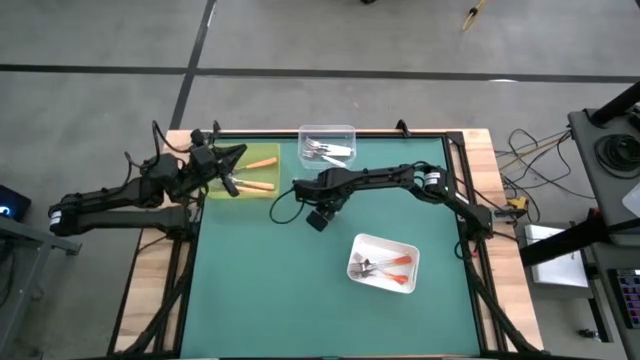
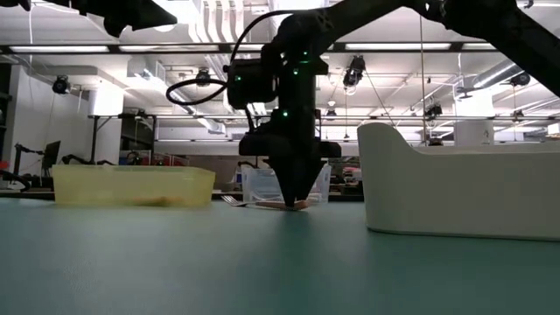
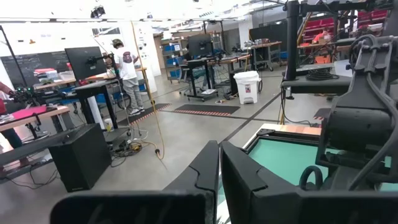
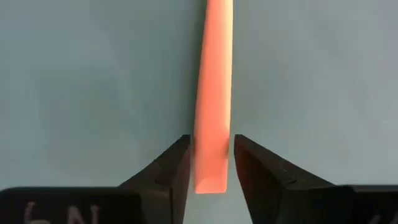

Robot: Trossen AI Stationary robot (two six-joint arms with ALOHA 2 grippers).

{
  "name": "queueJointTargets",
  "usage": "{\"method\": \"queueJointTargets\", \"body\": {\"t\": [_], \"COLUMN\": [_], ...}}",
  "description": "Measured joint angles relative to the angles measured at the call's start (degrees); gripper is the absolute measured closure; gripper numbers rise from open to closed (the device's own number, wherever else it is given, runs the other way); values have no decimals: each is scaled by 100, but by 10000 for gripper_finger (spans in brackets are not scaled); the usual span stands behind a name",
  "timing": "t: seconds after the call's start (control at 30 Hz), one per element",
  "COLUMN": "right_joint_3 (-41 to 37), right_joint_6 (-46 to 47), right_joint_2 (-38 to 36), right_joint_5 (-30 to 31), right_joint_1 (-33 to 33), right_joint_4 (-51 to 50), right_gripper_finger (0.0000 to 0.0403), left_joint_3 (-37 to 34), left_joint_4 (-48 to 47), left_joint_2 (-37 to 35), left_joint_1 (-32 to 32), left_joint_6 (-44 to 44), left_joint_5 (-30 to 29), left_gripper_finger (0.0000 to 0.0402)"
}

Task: Sort silverware by color (type)
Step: Put the light orange into the yellow bin

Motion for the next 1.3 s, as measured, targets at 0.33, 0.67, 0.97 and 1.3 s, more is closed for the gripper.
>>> {"method": "queueJointTargets", "body": {"t": [0.33, 0.67, 0.97, 1.3], "right_joint_3": [0, 0, 17, -2], "right_joint_6": [-20, -117, -215, -514], "right_joint_2": [-90, 63, 256, -163], "right_joint_5": [24, 29, 133, 151], "right_joint_1": [-181, -339, -330, -313], "right_joint_4": [789, 1218, 1223, 506], "right_gripper_finger": [258, 257, 304, 369], "left_joint_3": [0, 0, 0, 0], "left_joint_4": [-2, 0, -2, -3], "left_joint_2": [0, 0, 0, -187], "left_joint_1": [1, 0, 2, -12], "left_joint_6": [0, 2, 2, -89], "left_joint_5": [0, 0, 0, 332], "left_gripper_finger": [402, 402, 402, 402]}}
